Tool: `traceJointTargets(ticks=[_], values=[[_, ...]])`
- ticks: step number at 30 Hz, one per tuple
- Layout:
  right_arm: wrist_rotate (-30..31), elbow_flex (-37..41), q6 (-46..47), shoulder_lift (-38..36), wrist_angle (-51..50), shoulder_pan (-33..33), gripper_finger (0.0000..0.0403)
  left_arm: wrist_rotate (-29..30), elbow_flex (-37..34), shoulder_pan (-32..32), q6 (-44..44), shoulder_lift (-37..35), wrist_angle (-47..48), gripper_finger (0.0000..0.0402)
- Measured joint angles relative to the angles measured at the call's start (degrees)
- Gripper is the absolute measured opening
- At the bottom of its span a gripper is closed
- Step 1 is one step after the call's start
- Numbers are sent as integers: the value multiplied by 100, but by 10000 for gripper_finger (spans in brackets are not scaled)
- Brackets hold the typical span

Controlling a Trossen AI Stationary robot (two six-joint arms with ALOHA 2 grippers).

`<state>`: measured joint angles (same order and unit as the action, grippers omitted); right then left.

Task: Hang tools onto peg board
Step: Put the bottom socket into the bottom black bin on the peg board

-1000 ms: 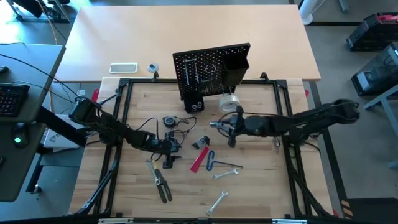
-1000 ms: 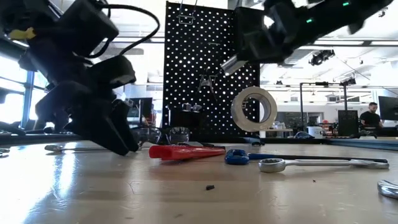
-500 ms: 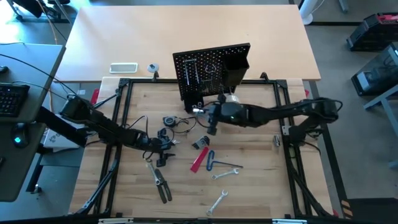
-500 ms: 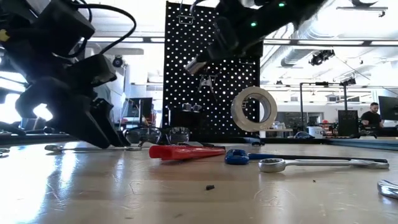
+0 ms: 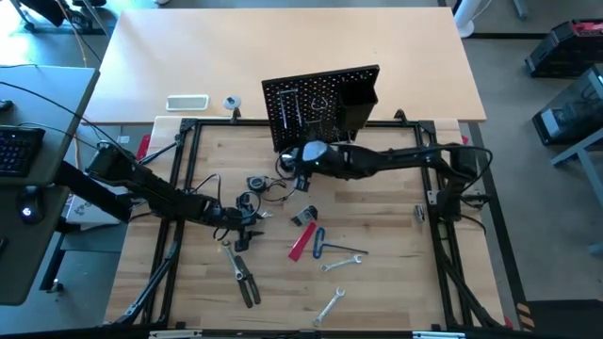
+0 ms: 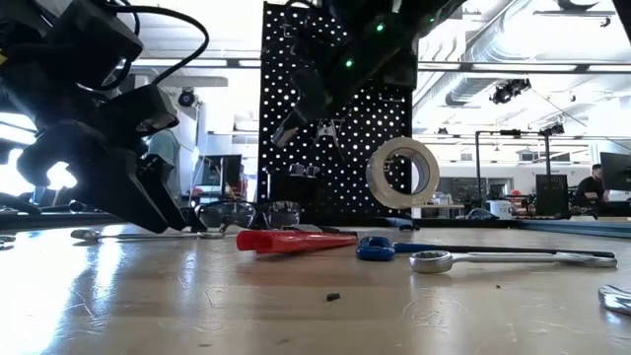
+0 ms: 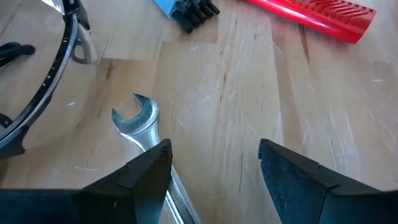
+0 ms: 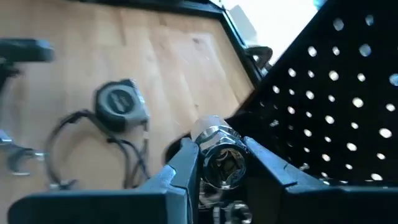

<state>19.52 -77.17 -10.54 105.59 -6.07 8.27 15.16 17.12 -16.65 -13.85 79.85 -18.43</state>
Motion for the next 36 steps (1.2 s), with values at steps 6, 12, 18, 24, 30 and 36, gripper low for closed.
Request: traceJointTargets(ticks=[6,12,18,24,30,36], values=[[3,-231,125,235,-161,177,85,0,0,-34,1,0,44,231],[-50,-242,299,286,-138,221,85,3,2,-32,10,-2,50,231],[-58,-236,450,317,-160,227,85,4,2,-32,57,-2,16,231],[167,-226,456,463,-321,226,85,2,2,-32,22,-2,-81,231],[230,-225,451,557,-269,230,85,2,4,-32,-4,-4,-101,231],[219,-225,425,557,-296,228,85,2,4,-32,-4,-4,-132,231]])
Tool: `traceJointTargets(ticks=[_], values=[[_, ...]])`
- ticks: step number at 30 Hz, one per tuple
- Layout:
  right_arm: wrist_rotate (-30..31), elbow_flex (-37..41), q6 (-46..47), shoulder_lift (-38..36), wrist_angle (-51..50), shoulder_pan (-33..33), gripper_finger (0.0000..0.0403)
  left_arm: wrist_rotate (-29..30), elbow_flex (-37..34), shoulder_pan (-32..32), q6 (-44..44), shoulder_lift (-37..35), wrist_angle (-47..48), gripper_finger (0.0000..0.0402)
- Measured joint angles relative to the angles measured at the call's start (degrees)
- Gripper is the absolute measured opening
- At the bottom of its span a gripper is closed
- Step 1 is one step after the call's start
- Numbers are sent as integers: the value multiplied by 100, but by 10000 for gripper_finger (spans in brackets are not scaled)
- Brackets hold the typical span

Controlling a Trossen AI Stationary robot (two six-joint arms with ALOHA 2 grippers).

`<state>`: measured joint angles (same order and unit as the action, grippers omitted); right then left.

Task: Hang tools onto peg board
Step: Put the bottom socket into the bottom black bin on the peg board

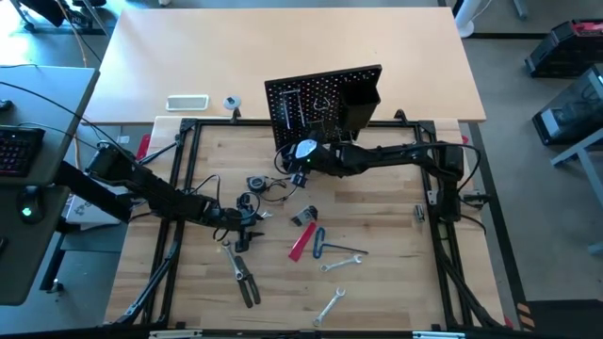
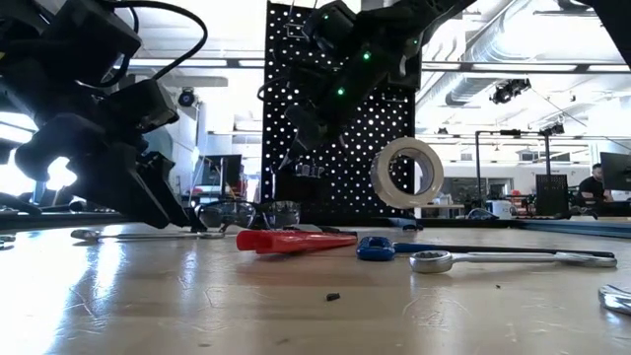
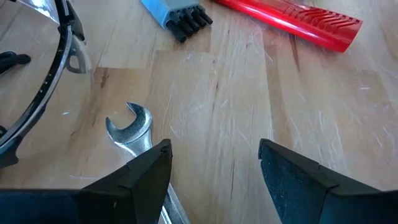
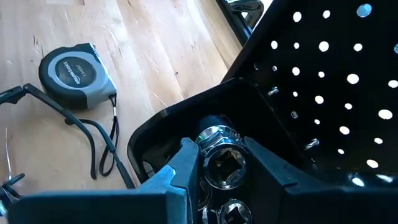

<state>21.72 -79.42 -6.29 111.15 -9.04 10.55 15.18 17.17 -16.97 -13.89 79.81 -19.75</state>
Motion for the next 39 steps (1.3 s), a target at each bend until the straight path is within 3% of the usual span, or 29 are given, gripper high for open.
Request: traceJointTargets(ticks=[39], values=[[-432,-2,-170,-2,-11,0,97,0,0,0,0,0,-26,231]])
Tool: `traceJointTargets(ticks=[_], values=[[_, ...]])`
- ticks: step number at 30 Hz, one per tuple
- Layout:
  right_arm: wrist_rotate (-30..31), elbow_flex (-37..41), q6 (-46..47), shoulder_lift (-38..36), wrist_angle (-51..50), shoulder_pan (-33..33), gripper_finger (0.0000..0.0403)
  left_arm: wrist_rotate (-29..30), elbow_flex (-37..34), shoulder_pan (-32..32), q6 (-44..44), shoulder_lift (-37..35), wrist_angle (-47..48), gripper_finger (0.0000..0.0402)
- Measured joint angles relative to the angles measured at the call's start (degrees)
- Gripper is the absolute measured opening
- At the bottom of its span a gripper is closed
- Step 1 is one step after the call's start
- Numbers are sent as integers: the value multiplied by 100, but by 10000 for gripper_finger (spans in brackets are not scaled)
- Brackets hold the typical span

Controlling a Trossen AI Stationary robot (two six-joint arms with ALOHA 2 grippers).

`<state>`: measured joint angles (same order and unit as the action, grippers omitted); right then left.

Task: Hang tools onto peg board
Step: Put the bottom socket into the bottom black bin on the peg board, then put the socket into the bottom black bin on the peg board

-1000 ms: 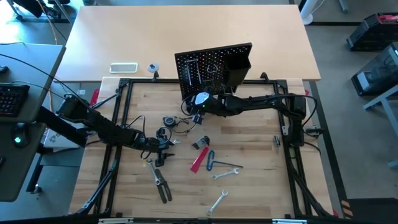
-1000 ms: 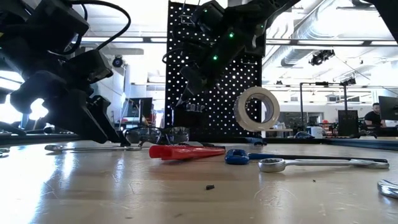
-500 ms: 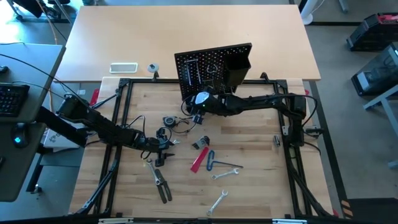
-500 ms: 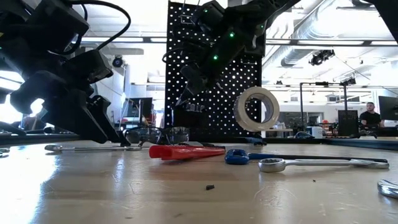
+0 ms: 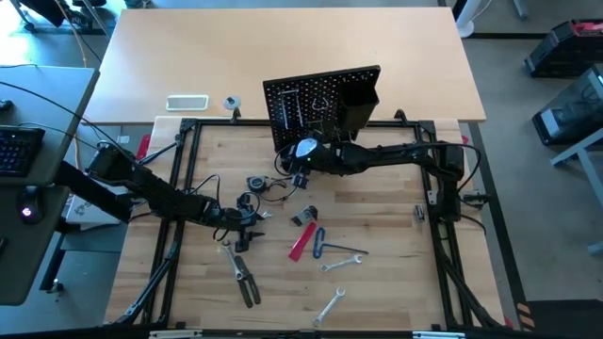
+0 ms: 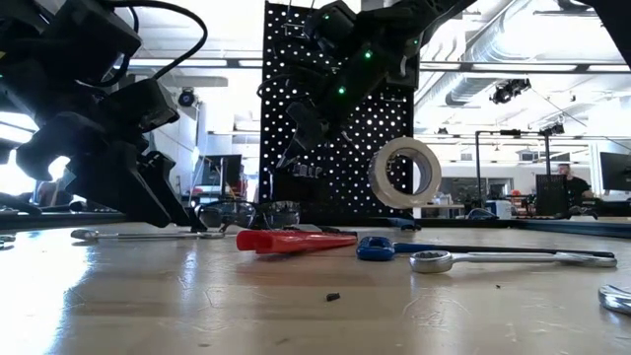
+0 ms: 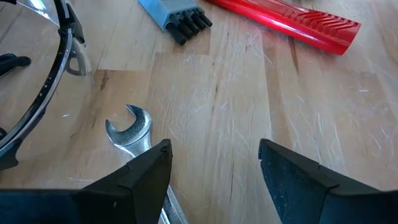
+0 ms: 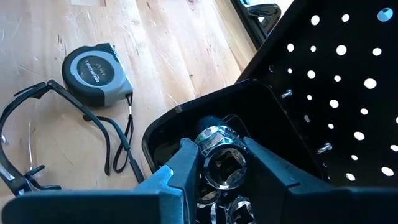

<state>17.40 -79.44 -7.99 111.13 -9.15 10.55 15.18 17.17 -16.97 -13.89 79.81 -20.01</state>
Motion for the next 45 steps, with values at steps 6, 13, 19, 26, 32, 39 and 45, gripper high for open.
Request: traceJointTargets(ticks=[6,13,19,26,32,39,45], values=[[-99,-2,-2,-2,4,0,97,0,0,0,-2,0,0,231],[-142,-4,-2,-2,4,0,119,1,0,1,-3,0,0,231],[-154,-4,22,-3,4,0,136,1,0,0,-4,0,-1,231],[-165,-4,16,-3,8,-2,138,0,0,0,-9,0,0,231],[-162,-4,17,-2,7,-8,138,0,0,0,-9,0,0,231],[-108,2,22,-2,-85,-178,138,0,0,0,-9,0,4,231],[147,2,98,-133,-833,-553,138,0,0,-2,-7,0,5,231]])
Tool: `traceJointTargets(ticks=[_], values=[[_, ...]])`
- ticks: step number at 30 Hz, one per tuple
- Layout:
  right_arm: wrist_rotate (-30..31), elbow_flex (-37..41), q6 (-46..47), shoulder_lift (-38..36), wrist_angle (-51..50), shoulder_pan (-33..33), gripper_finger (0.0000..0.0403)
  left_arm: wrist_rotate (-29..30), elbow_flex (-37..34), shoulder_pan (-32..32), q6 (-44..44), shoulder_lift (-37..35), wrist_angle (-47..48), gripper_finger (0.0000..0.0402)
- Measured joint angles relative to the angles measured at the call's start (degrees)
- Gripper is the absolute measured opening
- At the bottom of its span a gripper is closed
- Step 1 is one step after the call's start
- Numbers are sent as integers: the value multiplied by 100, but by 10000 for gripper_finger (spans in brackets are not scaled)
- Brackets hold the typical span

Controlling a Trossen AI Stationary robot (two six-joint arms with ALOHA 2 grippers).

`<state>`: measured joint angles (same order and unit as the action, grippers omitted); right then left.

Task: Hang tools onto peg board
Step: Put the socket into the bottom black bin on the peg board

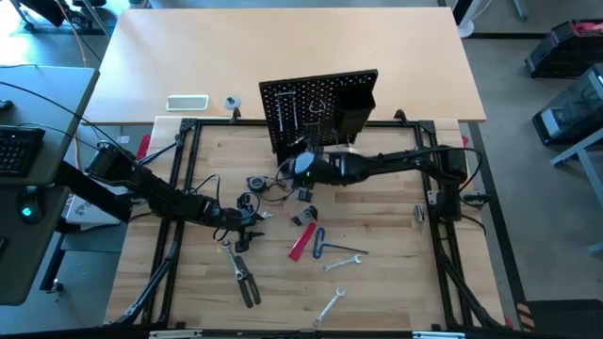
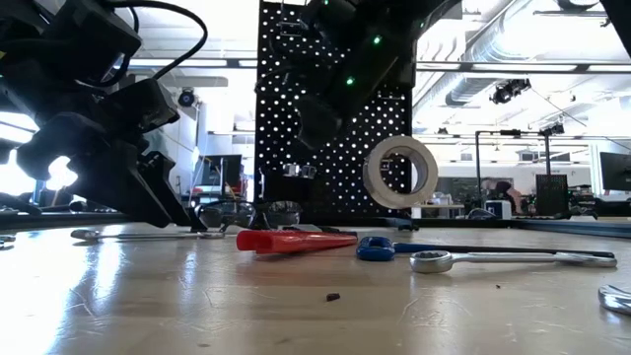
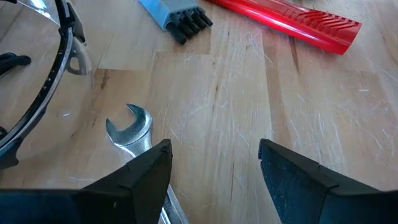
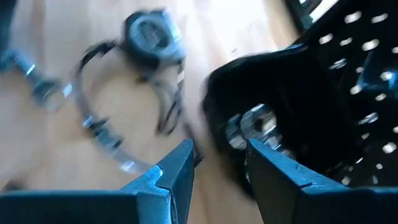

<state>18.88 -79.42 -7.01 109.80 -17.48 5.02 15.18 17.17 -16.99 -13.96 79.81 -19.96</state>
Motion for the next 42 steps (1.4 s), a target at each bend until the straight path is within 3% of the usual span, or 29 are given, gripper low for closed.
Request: traceJointTargets(ticks=[11,19,26,33,38,42], values=[[1147,9,1064,-686,-1822,-1162,138,0,4,2,167,2,-96,231],[1498,-2,3207,-1102,-3705,-1817,138,0,4,2,359,2,-334,231],[579,710,6053,-1091,-5264,-2310,138,-116,4,2,433,4,-721,231],[-405,2335,7826,-1226,-4935,-2919,138,-148,0,0,540,88,-831,231],[-500,3375,9190,-1992,-4280,-3463,138,-247,0,0,510,174,-964,231],[-514,3807,10229,-2676,-4586,-3932,138,-263,0,2,459,199,-1030,231]])
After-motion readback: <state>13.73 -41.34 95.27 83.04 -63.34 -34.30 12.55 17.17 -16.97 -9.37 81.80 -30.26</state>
